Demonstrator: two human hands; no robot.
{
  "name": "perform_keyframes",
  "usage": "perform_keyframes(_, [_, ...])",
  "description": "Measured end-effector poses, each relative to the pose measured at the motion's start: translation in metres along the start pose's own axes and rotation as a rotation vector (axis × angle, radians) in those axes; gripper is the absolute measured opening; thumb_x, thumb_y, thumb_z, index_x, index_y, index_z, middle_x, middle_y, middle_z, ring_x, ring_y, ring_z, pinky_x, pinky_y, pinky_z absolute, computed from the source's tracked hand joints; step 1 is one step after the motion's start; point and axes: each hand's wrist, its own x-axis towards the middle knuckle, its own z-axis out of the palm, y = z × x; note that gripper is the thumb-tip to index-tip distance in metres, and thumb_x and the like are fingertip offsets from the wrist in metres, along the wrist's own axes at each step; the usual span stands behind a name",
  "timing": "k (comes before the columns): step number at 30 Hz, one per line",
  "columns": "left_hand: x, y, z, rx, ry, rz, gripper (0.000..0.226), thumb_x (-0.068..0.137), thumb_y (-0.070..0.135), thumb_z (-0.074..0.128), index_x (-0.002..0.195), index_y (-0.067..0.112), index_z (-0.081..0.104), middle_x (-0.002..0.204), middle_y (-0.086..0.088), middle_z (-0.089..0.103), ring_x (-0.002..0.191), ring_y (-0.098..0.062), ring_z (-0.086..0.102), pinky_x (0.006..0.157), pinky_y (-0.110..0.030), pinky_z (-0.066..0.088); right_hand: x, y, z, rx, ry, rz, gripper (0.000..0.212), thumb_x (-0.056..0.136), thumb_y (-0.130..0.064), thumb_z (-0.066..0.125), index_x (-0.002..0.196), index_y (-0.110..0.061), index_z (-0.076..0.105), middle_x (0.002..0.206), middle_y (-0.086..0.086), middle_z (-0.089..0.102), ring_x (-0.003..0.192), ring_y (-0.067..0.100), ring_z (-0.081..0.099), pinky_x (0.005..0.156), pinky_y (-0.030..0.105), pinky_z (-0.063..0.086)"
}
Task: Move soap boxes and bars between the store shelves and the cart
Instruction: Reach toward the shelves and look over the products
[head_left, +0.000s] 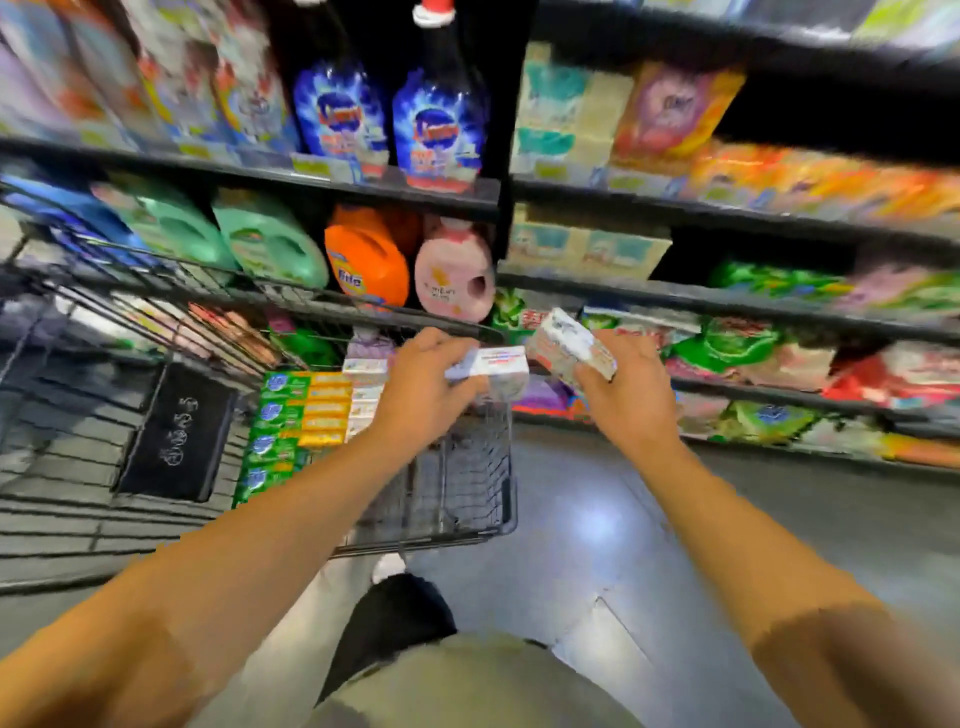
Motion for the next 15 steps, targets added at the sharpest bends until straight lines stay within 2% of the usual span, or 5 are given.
perform_keyframes(2, [0.005, 0.038, 0.007, 0.007, 0.031, 0.05, 0.038, 0.081, 0.014, 0.078, 0.118, 0.008, 0.069, 0.096, -0.007, 0.053, 0.092, -0.025, 0.053, 0.071, -0.018, 0.027, -0.006, 0.018, -0.037, -0.003, 0.067, -0.019, 0.041, 0.085, -0.015, 0.067, 0.125, -0.009, 0.065, 0.114, 0.018, 0.062, 0.107, 0.034, 0.054, 0.085, 0.029, 0.034])
perform_keyframes(5, [0.019, 0.093, 0.017, 0.029, 0.073, 0.106, 0.042, 0.083, 0.019, 0.077, 0.122, 0.008, 0.067, 0.106, -0.014, 0.059, 0.102, -0.03, 0.055, 0.073, -0.013, 0.025, -0.013, 0.041, -0.089, -0.011, 0.146, -0.04, 0.044, 0.079, -0.028, 0.056, 0.118, -0.012, 0.067, 0.106, 0.016, 0.064, 0.1, 0.034, 0.054, 0.075, 0.029, 0.032])
perform_keyframes(11, [0.046, 0.189, 0.027, 0.027, 0.11, 0.202, 0.038, 0.088, 0.025, 0.071, 0.123, 0.013, 0.067, 0.107, -0.01, 0.058, 0.102, -0.025, 0.055, 0.074, -0.019, 0.03, -0.022, 0.079, -0.174, -0.017, 0.291, -0.012, 0.04, 0.09, -0.026, 0.061, 0.129, -0.017, 0.062, 0.112, 0.012, 0.058, 0.099, 0.021, 0.049, 0.07, 0.025, 0.027])
perform_keyframes(15, [0.064, 0.242, 0.032, 0.018, 0.143, 0.283, 0.031, 0.09, 0.025, 0.068, 0.12, 0.015, 0.068, 0.102, -0.008, 0.059, 0.098, -0.022, 0.052, 0.068, -0.022, 0.026, -0.026, 0.095, -0.221, -0.016, 0.374, -0.022, 0.045, 0.094, -0.021, 0.061, 0.138, -0.016, 0.055, 0.121, 0.01, 0.053, 0.11, 0.022, 0.048, 0.08, 0.025, 0.033])
